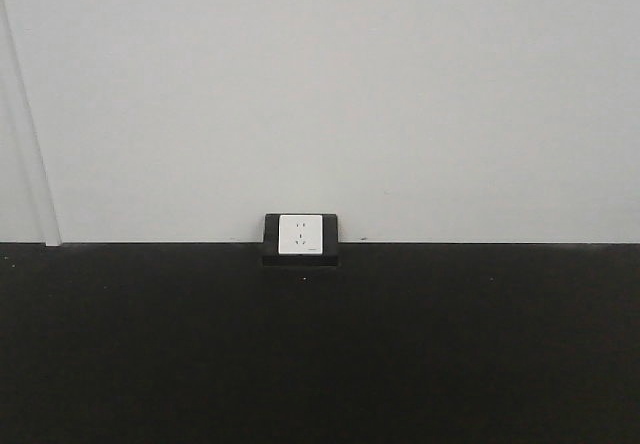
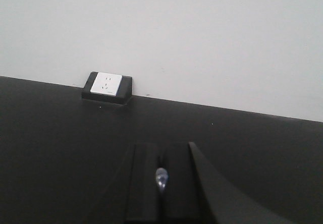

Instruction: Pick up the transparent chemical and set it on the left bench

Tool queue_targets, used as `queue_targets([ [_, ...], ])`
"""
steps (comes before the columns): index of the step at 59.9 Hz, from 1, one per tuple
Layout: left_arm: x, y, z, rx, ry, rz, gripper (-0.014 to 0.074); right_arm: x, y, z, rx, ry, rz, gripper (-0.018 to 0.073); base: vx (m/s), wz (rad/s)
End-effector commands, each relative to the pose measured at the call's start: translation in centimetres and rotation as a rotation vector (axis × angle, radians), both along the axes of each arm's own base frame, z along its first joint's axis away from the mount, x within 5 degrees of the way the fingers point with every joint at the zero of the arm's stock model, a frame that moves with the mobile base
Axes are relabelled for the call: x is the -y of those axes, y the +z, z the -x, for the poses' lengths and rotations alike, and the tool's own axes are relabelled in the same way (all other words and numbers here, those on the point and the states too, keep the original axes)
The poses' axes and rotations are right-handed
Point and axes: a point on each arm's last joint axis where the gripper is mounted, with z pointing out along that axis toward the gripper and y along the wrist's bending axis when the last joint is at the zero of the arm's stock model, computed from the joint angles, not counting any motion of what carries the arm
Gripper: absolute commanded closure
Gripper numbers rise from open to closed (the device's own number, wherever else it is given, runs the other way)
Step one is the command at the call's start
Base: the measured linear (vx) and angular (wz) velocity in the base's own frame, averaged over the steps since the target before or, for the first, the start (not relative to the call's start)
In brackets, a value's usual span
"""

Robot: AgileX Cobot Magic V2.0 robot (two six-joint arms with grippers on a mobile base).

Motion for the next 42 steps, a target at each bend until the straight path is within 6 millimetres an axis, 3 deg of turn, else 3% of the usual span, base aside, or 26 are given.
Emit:
queue_targets([
  [1, -0.02, 0.27, 0.15, 0.081, -0.001, 0.014, 0.06, 0.37, 1.38, -0.03, 0.07, -0.042, -0.013, 0.0564, 0.0, 0.0],
  [42, -0.02, 0.27, 0.15, 0.081, -0.001, 0.014, 0.06, 0.38, 1.4, -0.03, 0.071, -0.043, -0.014, 0.0564, -0.03, -0.03],
])
